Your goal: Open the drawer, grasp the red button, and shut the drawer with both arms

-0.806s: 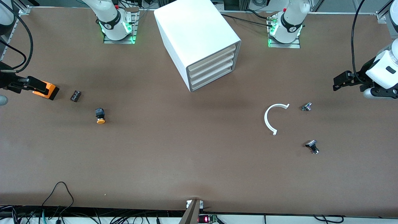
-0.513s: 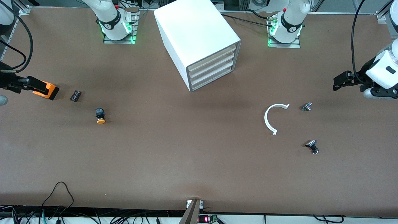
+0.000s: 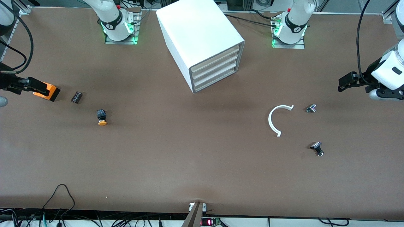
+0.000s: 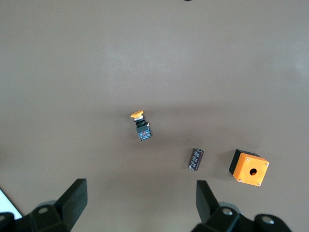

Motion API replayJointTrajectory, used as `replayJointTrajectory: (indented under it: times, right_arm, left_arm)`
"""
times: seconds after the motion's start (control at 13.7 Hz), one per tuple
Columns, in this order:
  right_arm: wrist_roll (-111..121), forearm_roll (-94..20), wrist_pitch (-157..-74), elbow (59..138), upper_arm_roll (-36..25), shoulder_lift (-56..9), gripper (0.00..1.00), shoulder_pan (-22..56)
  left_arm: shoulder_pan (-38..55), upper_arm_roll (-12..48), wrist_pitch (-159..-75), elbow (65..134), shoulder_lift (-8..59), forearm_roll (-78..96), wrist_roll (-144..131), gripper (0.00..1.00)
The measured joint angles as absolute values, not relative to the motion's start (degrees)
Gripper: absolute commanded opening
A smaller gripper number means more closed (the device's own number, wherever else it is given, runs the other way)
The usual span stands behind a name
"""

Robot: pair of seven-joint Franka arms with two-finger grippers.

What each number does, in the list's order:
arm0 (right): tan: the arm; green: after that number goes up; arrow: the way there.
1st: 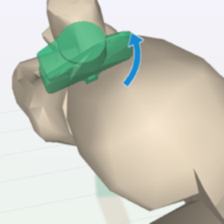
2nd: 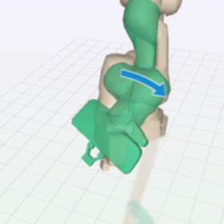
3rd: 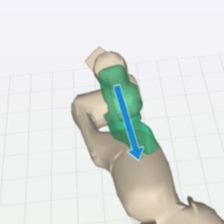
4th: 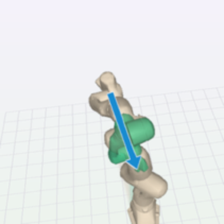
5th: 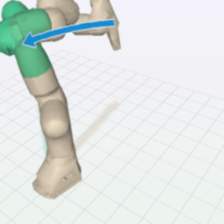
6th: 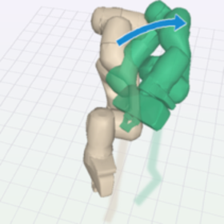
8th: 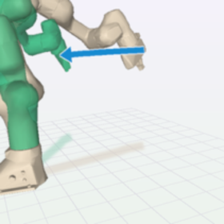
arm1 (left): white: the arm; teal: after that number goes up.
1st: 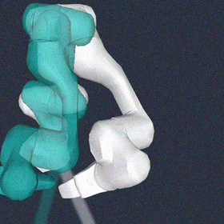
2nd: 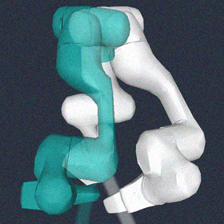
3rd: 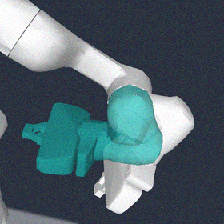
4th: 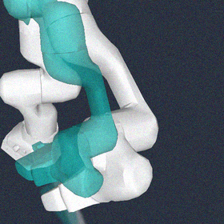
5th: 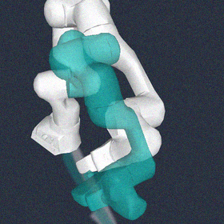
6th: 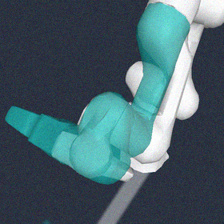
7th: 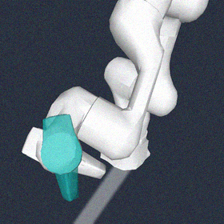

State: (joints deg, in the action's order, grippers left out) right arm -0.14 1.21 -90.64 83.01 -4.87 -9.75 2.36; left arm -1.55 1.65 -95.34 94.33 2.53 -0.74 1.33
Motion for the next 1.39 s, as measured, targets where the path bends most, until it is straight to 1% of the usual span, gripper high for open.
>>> replayJointTrajectory:
  times: [0.66,1.03,1.17,1.39]
  right_arm:
    - [-0.03,1.21,-90.61,83.02,-4.98,-9.75,1.0,2.34]
    - [-0.01,1.21,-90.61,83.03,-5.01,-9.76,1.0,2.34]
    - [0.0,1.21,-90.61,83.02,-5.02,-9.75,1.0,2.33]
    - [0.0,1.21,-90.61,83.03,-5.03,-9.75,1.0,2.33]
  left_arm:
    - [-1.07,2.32,-95.36,92.79,3.14,-0.15,1.33,1.0]
    - [-1.07,3.16,-95.33,92.91,7.05,0.01,1.36,1.0]
    - [-0.89,3.75,-95.2,93.76,8.73,0.03,1.36,1.0]
    - [-0.8,4.86,-95.16,97.65,11.55,1.58,1.38,1.0]
